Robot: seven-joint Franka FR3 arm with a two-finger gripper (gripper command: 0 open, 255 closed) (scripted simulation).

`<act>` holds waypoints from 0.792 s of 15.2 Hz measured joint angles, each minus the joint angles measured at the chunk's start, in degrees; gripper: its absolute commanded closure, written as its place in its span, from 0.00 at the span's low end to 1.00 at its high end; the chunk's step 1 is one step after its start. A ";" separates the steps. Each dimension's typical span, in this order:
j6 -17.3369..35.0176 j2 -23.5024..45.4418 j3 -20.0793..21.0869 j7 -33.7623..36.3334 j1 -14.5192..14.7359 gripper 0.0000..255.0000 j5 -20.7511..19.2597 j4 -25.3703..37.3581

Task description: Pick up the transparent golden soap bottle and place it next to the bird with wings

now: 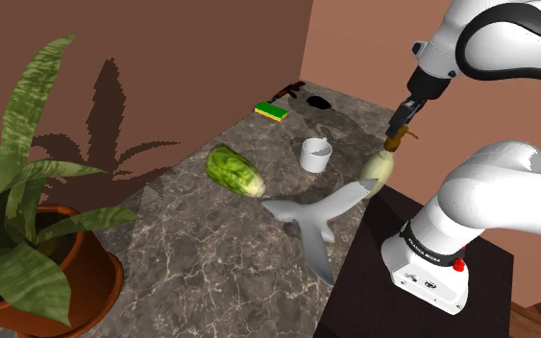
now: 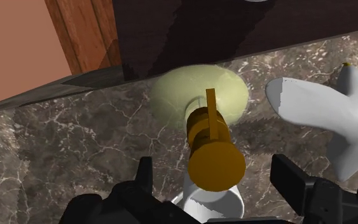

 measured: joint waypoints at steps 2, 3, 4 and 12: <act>0.00 0.00 0.00 0.00 0.00 0.00 0.00 0.00; -1.09 -0.31 0.28 -0.05 0.12 0.00 0.28 0.84; -2.54 -0.51 0.82 0.08 0.40 0.00 0.78 2.09; -6.81 0.52 1.88 -0.04 1.07 0.00 1.90 7.36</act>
